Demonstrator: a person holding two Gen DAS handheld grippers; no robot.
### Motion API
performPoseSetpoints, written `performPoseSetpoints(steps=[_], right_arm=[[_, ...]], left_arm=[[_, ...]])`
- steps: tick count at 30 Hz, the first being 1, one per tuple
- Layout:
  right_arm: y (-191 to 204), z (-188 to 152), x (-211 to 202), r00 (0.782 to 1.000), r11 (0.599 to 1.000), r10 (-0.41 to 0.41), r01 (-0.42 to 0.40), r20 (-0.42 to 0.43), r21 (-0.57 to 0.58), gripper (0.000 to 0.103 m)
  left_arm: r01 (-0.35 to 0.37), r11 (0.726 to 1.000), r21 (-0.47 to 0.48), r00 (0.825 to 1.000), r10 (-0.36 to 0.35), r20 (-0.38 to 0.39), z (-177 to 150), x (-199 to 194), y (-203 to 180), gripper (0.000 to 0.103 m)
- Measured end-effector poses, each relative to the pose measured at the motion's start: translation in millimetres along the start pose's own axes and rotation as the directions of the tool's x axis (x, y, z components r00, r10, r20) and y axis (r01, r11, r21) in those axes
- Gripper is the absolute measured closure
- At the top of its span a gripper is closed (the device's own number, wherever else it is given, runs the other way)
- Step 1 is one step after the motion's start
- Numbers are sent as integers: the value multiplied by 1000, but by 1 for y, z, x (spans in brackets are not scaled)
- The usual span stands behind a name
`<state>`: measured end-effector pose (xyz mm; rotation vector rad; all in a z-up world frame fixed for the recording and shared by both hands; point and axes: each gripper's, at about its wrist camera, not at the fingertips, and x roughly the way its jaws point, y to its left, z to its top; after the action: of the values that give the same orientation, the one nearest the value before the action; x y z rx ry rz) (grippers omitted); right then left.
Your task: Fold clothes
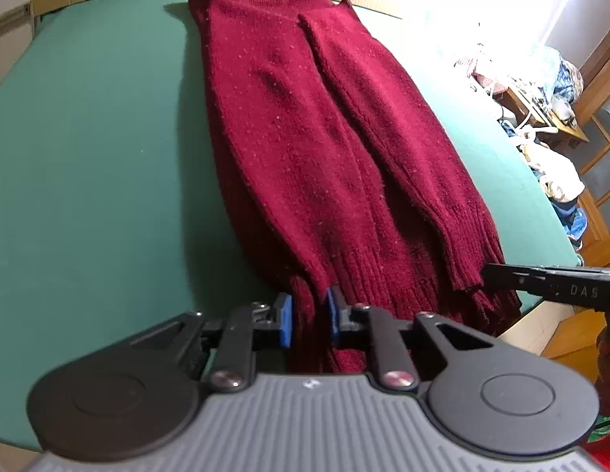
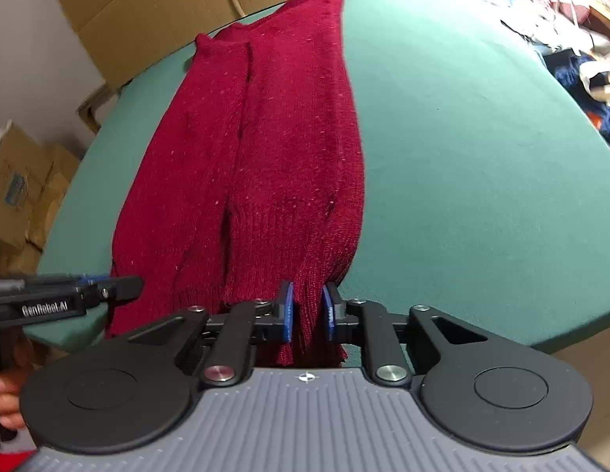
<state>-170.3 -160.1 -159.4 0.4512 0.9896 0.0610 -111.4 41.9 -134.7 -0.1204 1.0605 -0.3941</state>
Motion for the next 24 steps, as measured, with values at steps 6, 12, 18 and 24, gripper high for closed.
performPoseSetpoints(steps=[6,12,18,24], right_arm=[[-21,7,-10,993,980,116,-113,-7,164,90],[-22,21,-25,983,968,183,-176,-25,178,90],[-35,57,-24,953,917,304,-292,-2,272,90],[-43,113,-6,933,894,360,-351,21,279,90]], left_arm=[[52,997,-53,998,-50,36,8,-17,8,91],[111,986,-121,992,-104,67,22,-41,18,91],[135,968,-213,987,-113,112,52,-53,27,91],[113,957,-265,986,-75,149,103,-39,23,91]])
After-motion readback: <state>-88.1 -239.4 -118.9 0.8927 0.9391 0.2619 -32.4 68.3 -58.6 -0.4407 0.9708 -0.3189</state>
